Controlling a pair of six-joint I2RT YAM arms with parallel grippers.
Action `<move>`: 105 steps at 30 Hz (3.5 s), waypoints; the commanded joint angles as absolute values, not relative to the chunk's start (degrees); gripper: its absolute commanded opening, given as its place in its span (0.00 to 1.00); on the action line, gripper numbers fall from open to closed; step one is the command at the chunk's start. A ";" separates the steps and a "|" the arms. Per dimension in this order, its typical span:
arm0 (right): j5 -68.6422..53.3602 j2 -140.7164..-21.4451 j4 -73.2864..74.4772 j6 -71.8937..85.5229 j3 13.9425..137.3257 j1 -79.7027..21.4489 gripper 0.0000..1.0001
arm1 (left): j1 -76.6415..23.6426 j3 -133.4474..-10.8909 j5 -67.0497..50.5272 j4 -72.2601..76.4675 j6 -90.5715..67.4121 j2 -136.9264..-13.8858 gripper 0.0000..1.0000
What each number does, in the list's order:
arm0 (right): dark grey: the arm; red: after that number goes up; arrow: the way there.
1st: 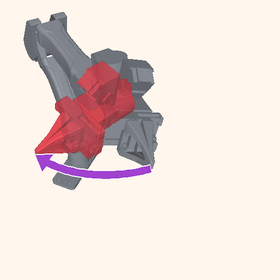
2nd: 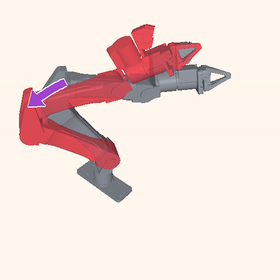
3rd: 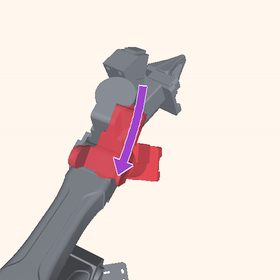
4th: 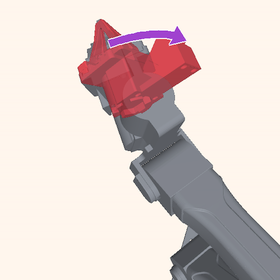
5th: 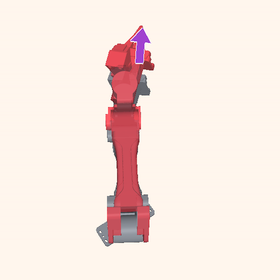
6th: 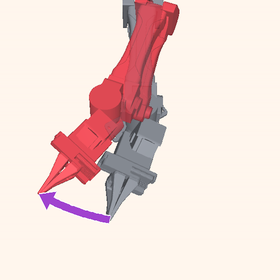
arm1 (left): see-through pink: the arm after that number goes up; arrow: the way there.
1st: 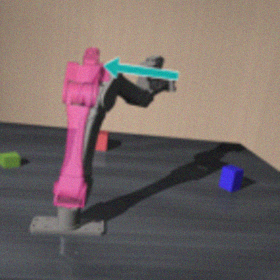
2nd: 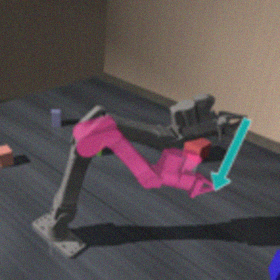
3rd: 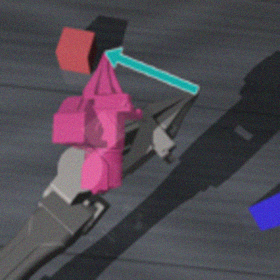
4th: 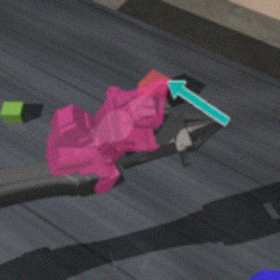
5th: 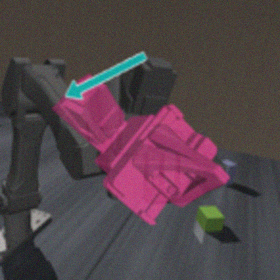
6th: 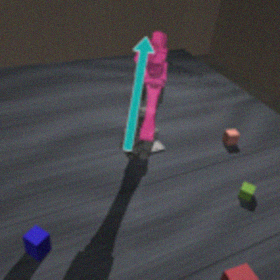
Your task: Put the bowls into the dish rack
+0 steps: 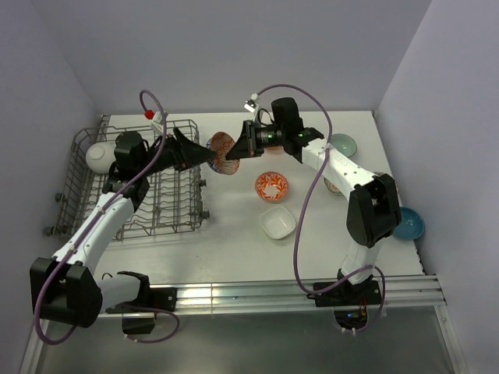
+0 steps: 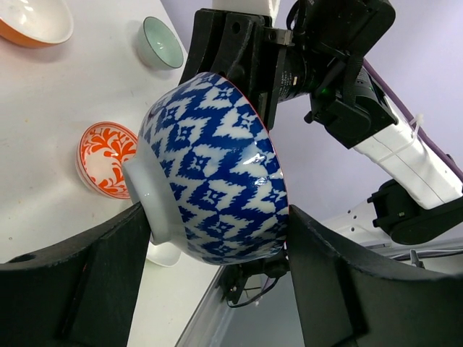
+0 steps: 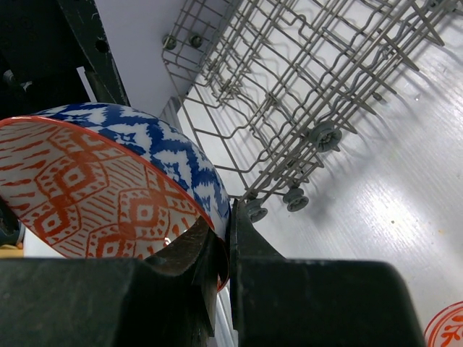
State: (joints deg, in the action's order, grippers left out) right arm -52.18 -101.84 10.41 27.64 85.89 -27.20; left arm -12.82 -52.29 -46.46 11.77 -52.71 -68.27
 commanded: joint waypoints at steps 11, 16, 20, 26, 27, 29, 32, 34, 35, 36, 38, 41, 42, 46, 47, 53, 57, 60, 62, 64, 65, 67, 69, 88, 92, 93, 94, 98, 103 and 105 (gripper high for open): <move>-49.83 -103.62 14.59 23.64 90.26 -29.18 0.17 | -13.63 -56.16 -48.16 12.48 -51.50 -69.34 0.00; -49.57 -104.15 15.55 23.47 91.14 -29.18 0.39 | -11.70 -56.16 -47.55 11.52 -52.47 -69.43 0.00; -49.13 -104.24 15.91 23.38 91.23 -29.18 0.54 | -9.76 -55.72 -47.99 11.43 -53.88 -69.78 0.00; -48.34 -104.50 17.75 22.42 92.20 -29.18 0.75 | -6.34 -55.37 -47.37 8.53 -52.91 -70.05 0.00; -48.08 -104.24 18.28 22.24 92.37 -29.09 0.77 | -5.63 -55.81 -47.20 5.92 -52.30 -70.14 0.00; -47.90 -103.89 18.89 21.80 92.81 -28.92 0.86 | -3.08 -57.12 -46.32 2.39 -48.97 -70.49 0.00; -47.72 -103.19 19.68 21.01 92.99 -28.57 0.91 | 2.00 -58.97 -43.96 -7.62 -41.86 -70.93 0.00; -47.29 -103.01 21.52 20.13 93.51 -28.30 0.93 | 5.51 -60.55 -42.55 -14.02 -35.90 -70.93 0.00; -46.94 -102.75 22.14 18.91 93.69 -28.21 0.93 | 6.58 -61.60 -39.93 -16.06 -33.86 -70.49 0.00; -46.76 -102.57 22.76 18.46 93.78 -28.13 0.93 | 7.64 -62.05 -38.51 -17.91 -31.92 -70.23 0.00; -46.06 -102.22 24.43 17.06 93.69 -28.04 0.93 | 10.28 -62.92 -33.87 -23.45 -26.56 -69.87 0.00; -45.27 -101.78 25.93 15.56 93.25 -27.86 0.94 | 12.83 -67.31 -27.62 -31.62 -19.79 -70.31 0.00; -45.09 -101.60 26.62 15.21 92.99 -27.69 0.94 | 13.88 -68.02 -23.68 -33.03 -16.82 -70.49 0.00; -43.77 -101.08 28.39 13.45 93.08 -27.42 0.95 | 15.29 -69.78 -13.03 -36.47 -9.77 -70.58 0.00; -43.60 -101.07 28.74 13.27 93.16 -27.33 0.95 | 15.47 -70.05 -11.44 -36.65 -8.54 -70.66 0.00; -42.45 -100.81 30.67 11.87 93.34 -26.63 0.95 | 16.43 -73.47 -0.27 -38.93 -0.62 -73.91 0.00; -41.40 -100.46 31.64 10.81 92.73 -26.37 0.95 | 16.79 -74.97 5.35 -39.11 5.96 -76.55 0.00; -41.31 -100.20 32.16 10.46 92.37 -26.11 0.95 | 16.87 -75.24 9.22 -39.03 9.91 -79.27 0.00; -41.13 -100.28 32.17 10.28 92.29 -25.93 0.95 | 17.05 -73.40 12.46 -37.10 11.85 -80.77 0.00; -41.13 -100.37 32.52 10.02 92.37 -25.84 0.95 | 17.14 -71.90 14.23 -34.38 14.58 -81.91 0.00; -41.13 -100.37 32.61 10.02 92.37 -25.84 0.95 | 17.23 -70.76 15.11 -33.41 15.29 -82.26 0.00; -41.13 -100.55 33.05 9.67 92.37 -25.66 0.95 | 17.31 -69.96 16.96 -32.00 17.13 -83.49 0.00; -41.13 -100.63 33.22 9.49 92.11 -25.49 0.95 | 17.49 -69.35 18.36 -30.07 18.36 -84.37 0.00; -40.96 -100.46 33.84 8.35 90.70 -24.26 0.96 | 17.84 -71.10 23.82 -22.24 22.85 -97.47 0.00; -40.96 -100.37 33.66 8.35 90.18 -24.17 0.96 | 17.84 -71.19 24.52 -21.01 23.20 -98.44 0.00; -41.04 -100.46 33.58 8.35 90.09 -24.17 0.96 | 17.84 -71.19 24.61 -20.83 23.20 -98.52 0.00; -41.13 -100.55 33.57 8.35 90.17 -24.17 0.96 | 17.84 -71.10 24.61 -20.48 23.20 -98.70 0.00; -41.22 -100.90 34.10 8.35 90.61 -24.17 0.96 | 17.84 -71.28 24.08 -20.56 22.68 -100.37 0.00; -40.61 -100.72 35.06 7.47 90.70 -24.17 0.96 | 17.75 -72.07 22.24 -21.45 21.10 -102.22 0.20; -40.26 -100.64 35.16 7.29 90.70 -24.17 0.96 | 17.67 -72.33 21.54 -22.32 20.92 -102.57 0.41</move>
State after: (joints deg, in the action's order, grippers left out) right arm -41.01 -103.83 34.54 8.78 90.32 -24.69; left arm 17.04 -70.30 22.63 -24.25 21.76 -101.41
